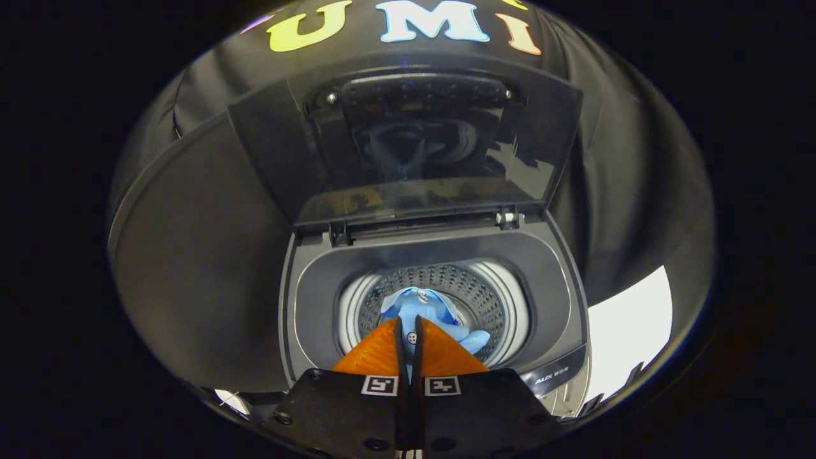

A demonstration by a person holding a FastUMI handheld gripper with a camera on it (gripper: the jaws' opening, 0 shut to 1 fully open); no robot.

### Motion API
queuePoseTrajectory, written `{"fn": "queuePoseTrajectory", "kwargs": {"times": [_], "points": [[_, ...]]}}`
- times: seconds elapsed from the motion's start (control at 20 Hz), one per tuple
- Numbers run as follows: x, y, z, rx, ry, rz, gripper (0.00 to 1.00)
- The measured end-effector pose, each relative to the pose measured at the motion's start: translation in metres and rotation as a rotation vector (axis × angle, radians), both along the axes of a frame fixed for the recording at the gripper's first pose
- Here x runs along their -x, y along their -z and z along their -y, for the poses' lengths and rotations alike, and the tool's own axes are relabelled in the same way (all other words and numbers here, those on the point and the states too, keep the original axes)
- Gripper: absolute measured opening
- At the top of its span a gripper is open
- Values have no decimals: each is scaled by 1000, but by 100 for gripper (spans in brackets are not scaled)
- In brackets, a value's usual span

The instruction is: Put the clothes into the washing machine and then close the washing machine lid.

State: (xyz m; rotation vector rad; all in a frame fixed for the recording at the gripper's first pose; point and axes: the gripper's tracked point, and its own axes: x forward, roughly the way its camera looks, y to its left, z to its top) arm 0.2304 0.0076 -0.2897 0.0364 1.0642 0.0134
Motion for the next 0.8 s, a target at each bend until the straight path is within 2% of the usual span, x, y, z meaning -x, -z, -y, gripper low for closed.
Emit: {"fn": "queuePoseTrajectory", "kwargs": {"times": [0.2,0.3,0.35,0.7,0.8], "points": [[3,10,2,4,1,-23,3],[9,12,4,5,5,-34,13],[6,13,5,9,15,-23,26],[-11,-6,3,22,16,63,97],[-20,-21,-6,10,0,112,97]]}}
